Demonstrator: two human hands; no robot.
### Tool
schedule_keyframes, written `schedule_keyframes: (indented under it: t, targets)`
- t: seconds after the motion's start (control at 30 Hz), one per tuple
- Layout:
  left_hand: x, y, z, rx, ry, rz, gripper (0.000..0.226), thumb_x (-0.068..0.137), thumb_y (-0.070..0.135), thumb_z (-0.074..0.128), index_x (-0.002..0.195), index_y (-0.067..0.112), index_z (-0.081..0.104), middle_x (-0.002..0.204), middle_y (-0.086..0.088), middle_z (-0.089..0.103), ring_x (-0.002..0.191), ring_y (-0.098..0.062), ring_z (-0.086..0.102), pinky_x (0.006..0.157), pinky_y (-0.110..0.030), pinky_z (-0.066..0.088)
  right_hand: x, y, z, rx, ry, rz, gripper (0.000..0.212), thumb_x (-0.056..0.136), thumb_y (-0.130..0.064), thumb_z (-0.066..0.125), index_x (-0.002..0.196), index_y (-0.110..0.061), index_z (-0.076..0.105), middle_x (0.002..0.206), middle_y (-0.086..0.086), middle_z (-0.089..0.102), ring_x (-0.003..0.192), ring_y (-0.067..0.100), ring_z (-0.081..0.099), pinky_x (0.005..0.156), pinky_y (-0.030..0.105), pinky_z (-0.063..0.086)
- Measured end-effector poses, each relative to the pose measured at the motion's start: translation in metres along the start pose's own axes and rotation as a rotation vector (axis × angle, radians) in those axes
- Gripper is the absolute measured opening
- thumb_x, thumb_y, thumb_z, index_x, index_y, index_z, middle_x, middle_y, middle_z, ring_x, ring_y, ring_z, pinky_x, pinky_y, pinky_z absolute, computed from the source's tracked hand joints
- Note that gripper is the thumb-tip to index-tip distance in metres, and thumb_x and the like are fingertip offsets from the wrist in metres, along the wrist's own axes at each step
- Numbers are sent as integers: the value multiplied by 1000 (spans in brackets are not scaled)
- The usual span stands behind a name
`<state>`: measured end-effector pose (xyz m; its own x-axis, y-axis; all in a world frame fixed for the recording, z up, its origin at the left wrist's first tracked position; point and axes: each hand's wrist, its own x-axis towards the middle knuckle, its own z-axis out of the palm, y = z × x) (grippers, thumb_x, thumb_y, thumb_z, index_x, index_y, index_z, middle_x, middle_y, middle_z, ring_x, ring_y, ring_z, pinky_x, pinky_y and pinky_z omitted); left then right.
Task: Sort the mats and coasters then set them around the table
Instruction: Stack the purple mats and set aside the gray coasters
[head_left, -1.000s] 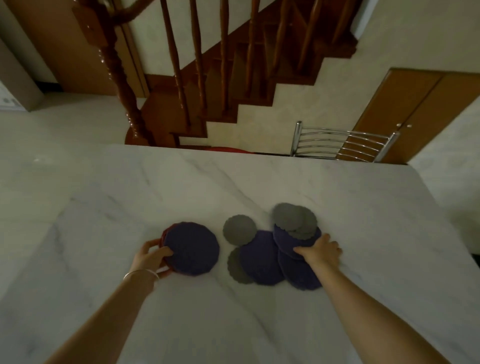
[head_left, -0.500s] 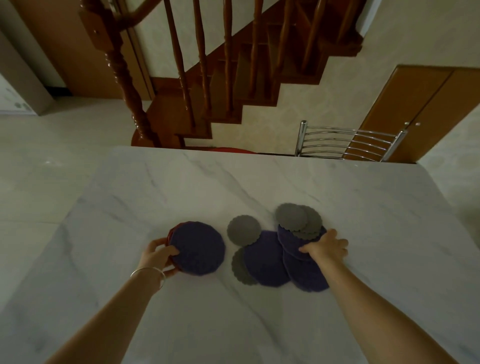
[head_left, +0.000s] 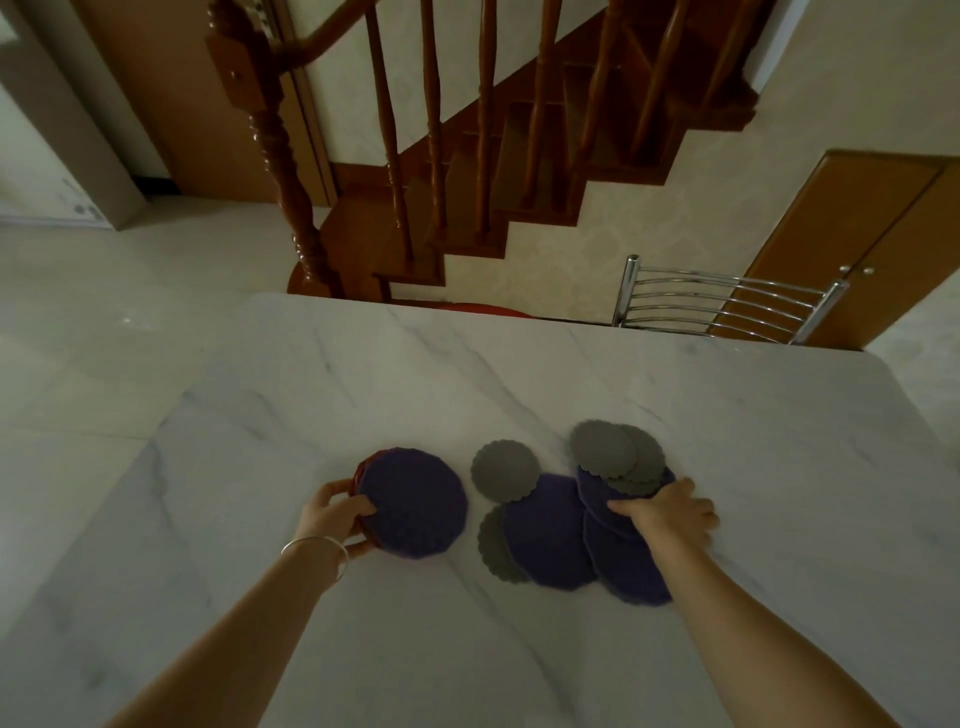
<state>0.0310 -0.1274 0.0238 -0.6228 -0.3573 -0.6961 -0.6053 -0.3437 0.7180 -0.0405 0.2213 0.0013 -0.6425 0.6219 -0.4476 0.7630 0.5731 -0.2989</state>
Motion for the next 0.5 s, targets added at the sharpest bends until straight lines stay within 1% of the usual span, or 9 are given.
schedule_keyframes:
  t: [0.13,0.2,0.23,0.3,0.33,0.4,0.43,0.5]
  targets:
    - [1,-1,1,-11,-7,3,43,81,-9,53,120,9,51,98,-12,58,80,-27,59,50,-35,50,5,-1,-3,-15,56,-23,105,51,-43,90,130,-6,32,134,25,34,121,39,37,99,48,42]
    - [1,-1,2,-14,-3,2,44,81,-10,53,120,9,51,99,-13,57,80,-27,59,50,-35,50,7,-3,-6,18,83,-79,101,53,-34,91,130,-6,32,133,25,32,117,40,41,94,46,46]
    - [1,-1,2,-15,-2,1,45,80,-10,53,121,9,51,98,-13,57,80,-27,59,50,-34,50,8,-4,-8,67,84,-114,96,55,-28,91,129,-6,33,132,25,32,113,41,45,89,44,49]
    - [1,-1,2,-21,0,-4,46,80,-10,52,122,9,51,94,-11,58,81,-28,58,52,-35,50,8,-8,-16,200,67,-174,77,63,-14,86,125,-4,40,129,23,34,98,40,54,73,35,50]
    - [1,-1,2,-30,2,-8,46,80,-11,52,122,9,51,92,-11,58,82,-28,58,53,-35,50,7,-9,-21,248,63,-213,64,67,-8,81,120,-3,46,126,22,39,92,38,56,70,33,49]
    - [0,0,2,-45,3,-18,47,80,-11,52,122,9,51,91,-10,58,82,-29,58,54,-36,49,6,-12,-34,319,69,-292,37,70,0,68,106,-2,58,118,22,54,88,36,60,71,31,49]
    - [-1,0,2,-46,1,-21,47,80,-11,52,123,9,51,92,-11,58,81,-28,58,54,-36,49,4,-13,-42,355,70,-320,30,71,2,62,100,-2,61,114,23,60,89,35,61,72,31,49]
    - [-3,2,3,-47,-3,-23,48,80,-10,53,123,10,51,96,-13,58,80,-28,57,54,-36,49,-6,-19,-61,414,76,-353,30,75,1,57,105,-2,62,109,18,65,91,31,61,73,31,47]
